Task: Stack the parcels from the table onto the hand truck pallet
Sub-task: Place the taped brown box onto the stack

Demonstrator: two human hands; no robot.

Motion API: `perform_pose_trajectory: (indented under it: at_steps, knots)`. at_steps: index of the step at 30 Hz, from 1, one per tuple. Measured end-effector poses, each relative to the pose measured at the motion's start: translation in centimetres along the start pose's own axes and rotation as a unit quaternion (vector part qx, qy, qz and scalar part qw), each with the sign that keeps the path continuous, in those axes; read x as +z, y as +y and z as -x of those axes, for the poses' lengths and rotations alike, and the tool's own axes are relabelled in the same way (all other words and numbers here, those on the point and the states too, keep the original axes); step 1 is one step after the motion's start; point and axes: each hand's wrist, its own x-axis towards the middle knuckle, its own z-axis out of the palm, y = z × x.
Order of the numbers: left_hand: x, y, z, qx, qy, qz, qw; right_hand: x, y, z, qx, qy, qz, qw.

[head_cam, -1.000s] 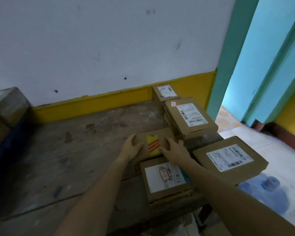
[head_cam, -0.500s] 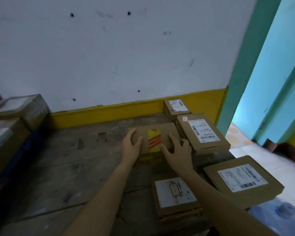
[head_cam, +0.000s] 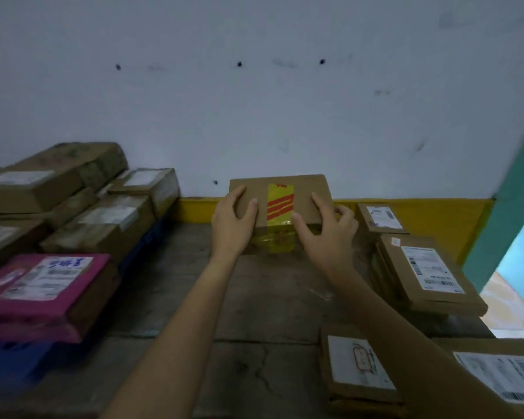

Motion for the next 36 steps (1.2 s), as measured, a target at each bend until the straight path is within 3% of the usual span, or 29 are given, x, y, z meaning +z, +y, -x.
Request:
perform_pose_trajectory:
  at_steps: [13, 22, 36]
  knots:
    - [-24.3, -4.5, -1.7, 0.001, 0.141, -0.081, 0.987, 11.9, -19.1, 5.6, -0.111, -0.119, -0.047, 0.986]
    - [-42.9, -11.2, -4.0, -0.005, 0.138, -0.133, 0.982, 23.3, -33.0, 13.5, -0.102, -0.164, -0.057, 0.98]
    - [-50.5, -19.6, -13.0, -0.012, 0.087, -0.131, 0.988, 35.4, -39.2, 12.6, -0.035, -0.171, -0.052, 0.983]
